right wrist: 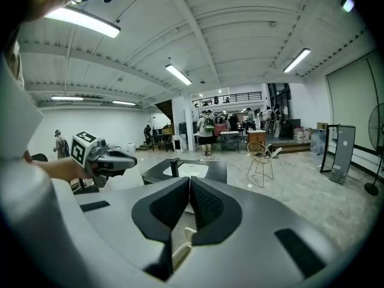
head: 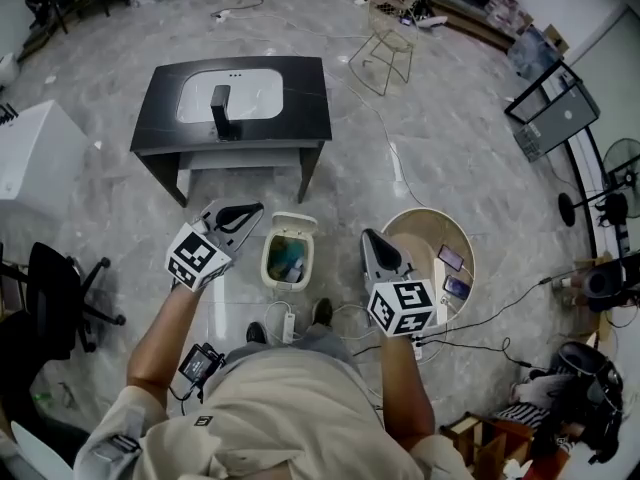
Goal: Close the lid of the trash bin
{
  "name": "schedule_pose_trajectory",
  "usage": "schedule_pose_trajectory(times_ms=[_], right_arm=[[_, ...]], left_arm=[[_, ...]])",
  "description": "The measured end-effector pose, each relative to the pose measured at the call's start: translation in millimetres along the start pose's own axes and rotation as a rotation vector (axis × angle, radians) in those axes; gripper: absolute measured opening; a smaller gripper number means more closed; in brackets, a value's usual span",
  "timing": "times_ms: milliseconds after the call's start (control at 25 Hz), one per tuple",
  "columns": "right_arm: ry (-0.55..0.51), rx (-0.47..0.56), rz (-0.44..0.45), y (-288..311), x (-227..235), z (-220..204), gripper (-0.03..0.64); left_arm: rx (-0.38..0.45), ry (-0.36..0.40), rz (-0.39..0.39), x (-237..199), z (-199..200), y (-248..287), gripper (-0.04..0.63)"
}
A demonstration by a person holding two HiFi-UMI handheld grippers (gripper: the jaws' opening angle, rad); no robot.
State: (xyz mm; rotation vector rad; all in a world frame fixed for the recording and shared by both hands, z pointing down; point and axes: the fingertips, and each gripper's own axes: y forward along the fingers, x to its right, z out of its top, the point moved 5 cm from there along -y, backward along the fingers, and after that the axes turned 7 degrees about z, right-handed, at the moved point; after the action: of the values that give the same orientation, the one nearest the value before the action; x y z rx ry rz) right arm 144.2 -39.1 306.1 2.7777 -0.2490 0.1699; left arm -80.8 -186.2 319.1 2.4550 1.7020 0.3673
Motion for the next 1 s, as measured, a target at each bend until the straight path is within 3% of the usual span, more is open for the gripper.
schedule_pose_trajectory(times_ms=[400,1000], right_arm=[[0.036,-0.072,0.061,35,73,-25,0.025],[0.091,-0.198,0.073,78,139,-89,0.025]], left_arm=[[-0.117,-0.060,0.021,4,-40,75,0.017],[-0.292,-0.152,-0.006,-3,-155,162,0.017]])
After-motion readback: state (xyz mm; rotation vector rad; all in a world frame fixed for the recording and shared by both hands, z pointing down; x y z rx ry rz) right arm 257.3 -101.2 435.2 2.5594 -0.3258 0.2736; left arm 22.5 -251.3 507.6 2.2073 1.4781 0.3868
